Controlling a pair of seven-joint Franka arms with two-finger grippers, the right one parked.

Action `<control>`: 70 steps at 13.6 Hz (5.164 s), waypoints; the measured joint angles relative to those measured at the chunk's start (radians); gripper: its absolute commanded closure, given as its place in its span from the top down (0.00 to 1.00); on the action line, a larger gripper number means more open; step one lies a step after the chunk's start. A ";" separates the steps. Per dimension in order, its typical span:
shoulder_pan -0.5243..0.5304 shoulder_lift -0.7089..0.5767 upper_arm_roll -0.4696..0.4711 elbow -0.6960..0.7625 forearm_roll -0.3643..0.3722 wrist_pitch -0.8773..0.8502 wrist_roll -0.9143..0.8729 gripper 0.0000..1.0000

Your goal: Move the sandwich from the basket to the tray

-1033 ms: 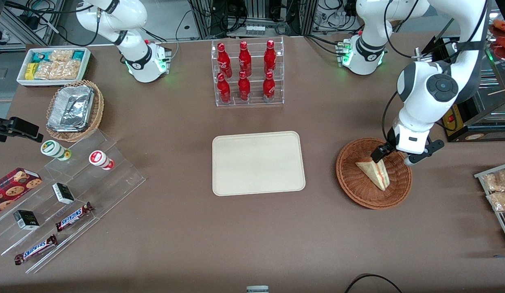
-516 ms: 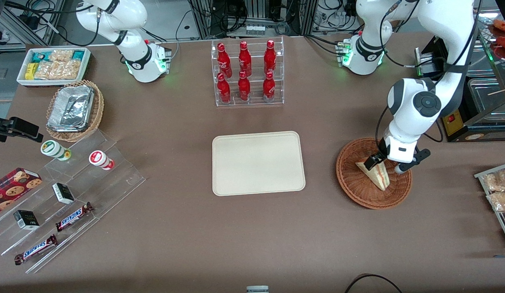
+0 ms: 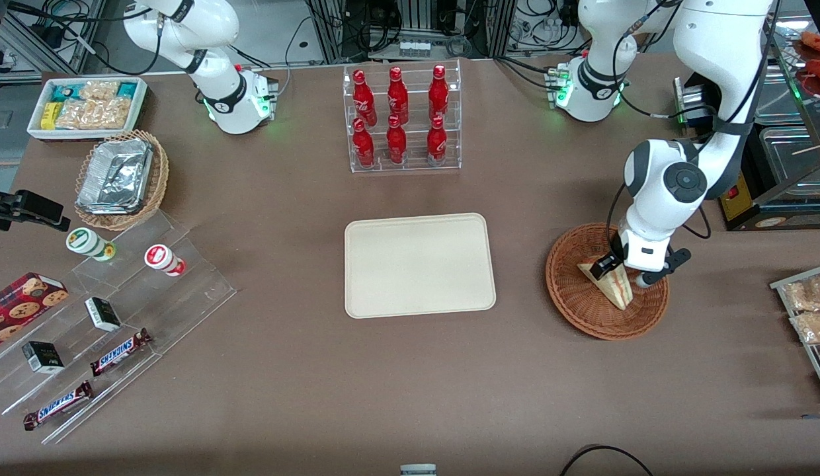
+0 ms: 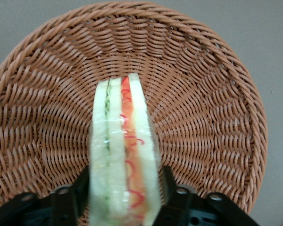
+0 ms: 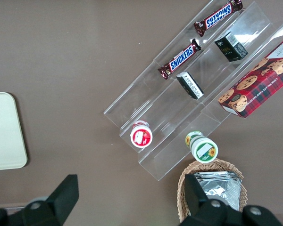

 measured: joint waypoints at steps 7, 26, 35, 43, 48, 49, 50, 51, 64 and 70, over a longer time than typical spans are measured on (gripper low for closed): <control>0.003 -0.060 0.005 0.076 0.007 -0.159 0.001 0.00; -0.622 0.378 -0.042 0.849 0.012 -0.593 -0.129 0.00; -0.680 0.478 -0.042 0.854 0.012 -0.525 -0.128 0.00; -0.693 0.504 -0.034 0.877 0.013 -0.488 -0.127 1.00; -0.690 0.326 0.002 0.910 0.012 -0.687 -0.129 1.00; -0.689 0.279 0.029 0.911 0.012 -0.732 -0.129 1.00; -0.687 0.234 0.055 0.910 0.012 -0.775 -0.128 1.00; -0.686 0.193 0.083 0.910 0.012 -0.822 -0.128 1.00; -0.681 -0.048 0.459 0.896 -0.024 -1.084 0.218 1.00; -0.669 -0.100 0.558 0.892 -0.043 -1.149 0.369 1.00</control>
